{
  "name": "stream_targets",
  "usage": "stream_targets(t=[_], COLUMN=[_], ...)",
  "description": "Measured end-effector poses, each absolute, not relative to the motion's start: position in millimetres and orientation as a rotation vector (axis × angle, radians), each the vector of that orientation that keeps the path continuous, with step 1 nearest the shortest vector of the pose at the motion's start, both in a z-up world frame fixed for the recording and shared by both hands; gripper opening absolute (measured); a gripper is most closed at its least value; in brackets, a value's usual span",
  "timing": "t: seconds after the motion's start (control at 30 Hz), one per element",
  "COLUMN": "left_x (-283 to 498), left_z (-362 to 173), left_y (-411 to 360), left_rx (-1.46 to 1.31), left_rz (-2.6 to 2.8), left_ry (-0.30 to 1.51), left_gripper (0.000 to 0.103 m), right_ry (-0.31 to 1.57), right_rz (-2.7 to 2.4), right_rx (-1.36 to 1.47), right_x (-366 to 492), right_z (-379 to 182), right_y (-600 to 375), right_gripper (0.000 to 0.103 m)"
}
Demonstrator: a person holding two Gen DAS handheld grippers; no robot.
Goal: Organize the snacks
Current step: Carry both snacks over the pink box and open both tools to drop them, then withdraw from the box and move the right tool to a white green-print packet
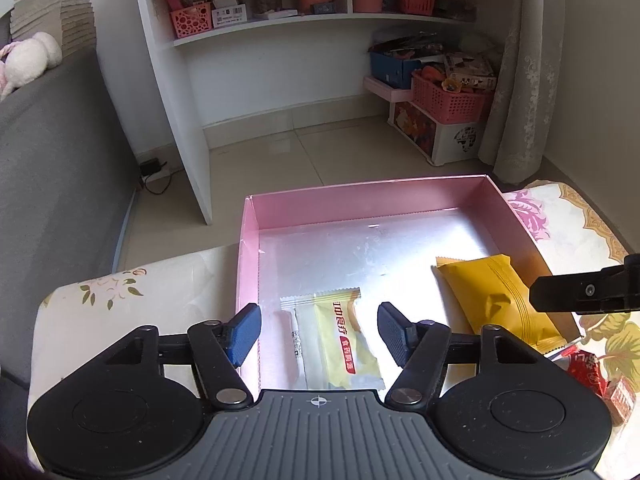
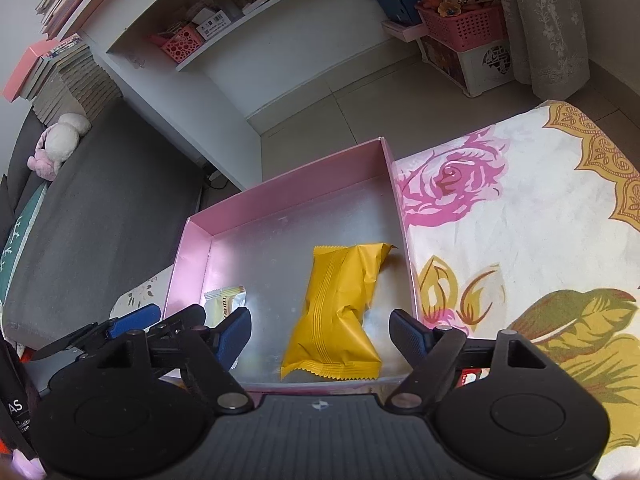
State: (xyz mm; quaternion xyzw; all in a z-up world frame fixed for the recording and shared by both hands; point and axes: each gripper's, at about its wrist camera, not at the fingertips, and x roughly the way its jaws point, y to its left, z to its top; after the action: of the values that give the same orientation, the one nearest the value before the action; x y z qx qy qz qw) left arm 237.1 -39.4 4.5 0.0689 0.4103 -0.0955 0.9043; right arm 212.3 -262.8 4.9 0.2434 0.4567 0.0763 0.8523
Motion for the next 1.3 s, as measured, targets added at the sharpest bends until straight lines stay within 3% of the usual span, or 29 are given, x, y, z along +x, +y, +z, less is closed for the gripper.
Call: stream_targets(t=[0.57,1.3], left_x=[147,39], left_z=[40,17], left_y=[-22,9], left_rx=[0.116,0.138], left_rz=[-0.183,-0.265], left_ry=[0.851,0.851], left_gripper=[0.095,0.1], right_ry=[0.929,0.903], right_rz=[0.187,0.217], right_rx=[0.404,0.206], right_x=[141,55], right_z=[53,37], right_y=[-253,-237], right_gripper=[0.089,0.096])
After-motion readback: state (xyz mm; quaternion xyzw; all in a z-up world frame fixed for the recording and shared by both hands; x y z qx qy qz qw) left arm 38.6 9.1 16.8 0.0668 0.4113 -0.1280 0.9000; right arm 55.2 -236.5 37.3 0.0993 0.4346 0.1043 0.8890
